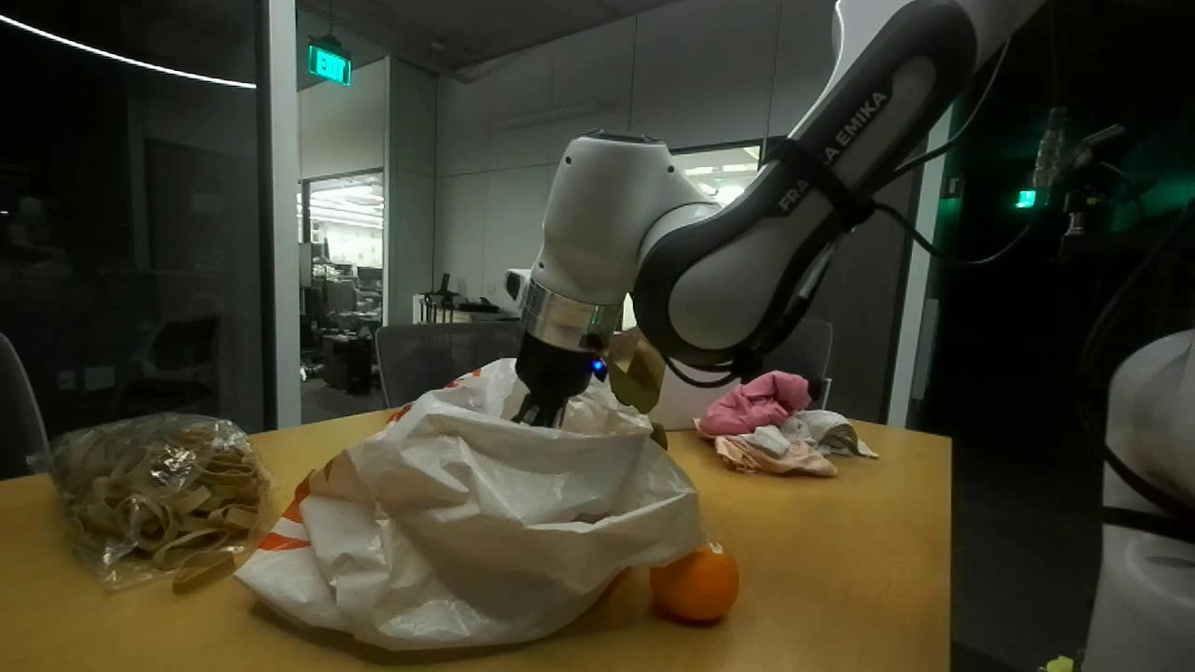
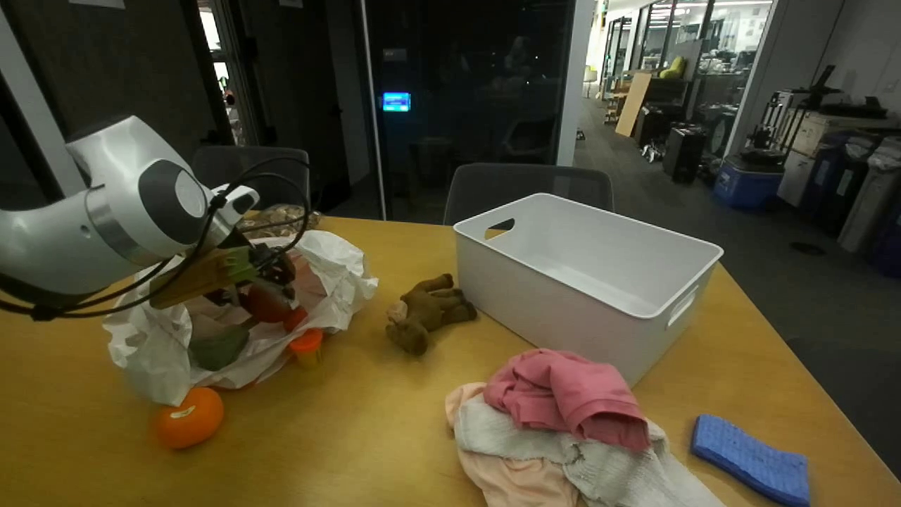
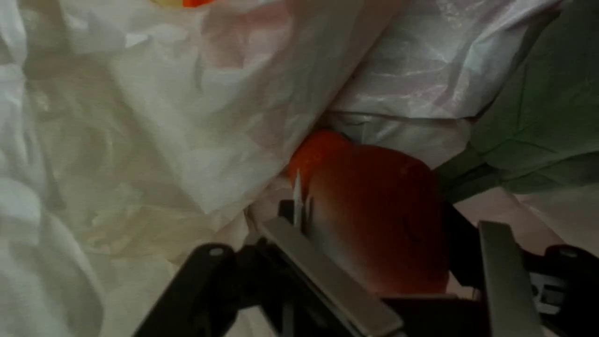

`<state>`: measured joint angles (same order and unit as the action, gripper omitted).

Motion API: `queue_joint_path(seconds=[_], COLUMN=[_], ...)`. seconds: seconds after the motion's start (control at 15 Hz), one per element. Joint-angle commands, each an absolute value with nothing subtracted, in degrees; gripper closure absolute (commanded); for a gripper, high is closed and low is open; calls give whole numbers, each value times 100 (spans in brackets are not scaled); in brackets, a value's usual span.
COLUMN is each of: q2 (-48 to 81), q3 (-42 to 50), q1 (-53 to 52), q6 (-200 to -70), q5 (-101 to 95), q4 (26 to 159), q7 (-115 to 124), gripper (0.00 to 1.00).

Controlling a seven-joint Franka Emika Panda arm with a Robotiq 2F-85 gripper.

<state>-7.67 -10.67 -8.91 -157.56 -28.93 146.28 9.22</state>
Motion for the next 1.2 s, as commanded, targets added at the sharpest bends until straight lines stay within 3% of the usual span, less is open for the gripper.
queue_joint_path(seconds=[0.0,0.33,1.13], q2=[-1494,-2310,-3824], q3=[-1056,-890,-12], q1=[-868,-845,-270], q6=[-15690,-15204,-11444], q5=[-2460,-1741,-1145], q4=[14983,15245,15350], q7=[557,234,-509], gripper=[0,0,0])
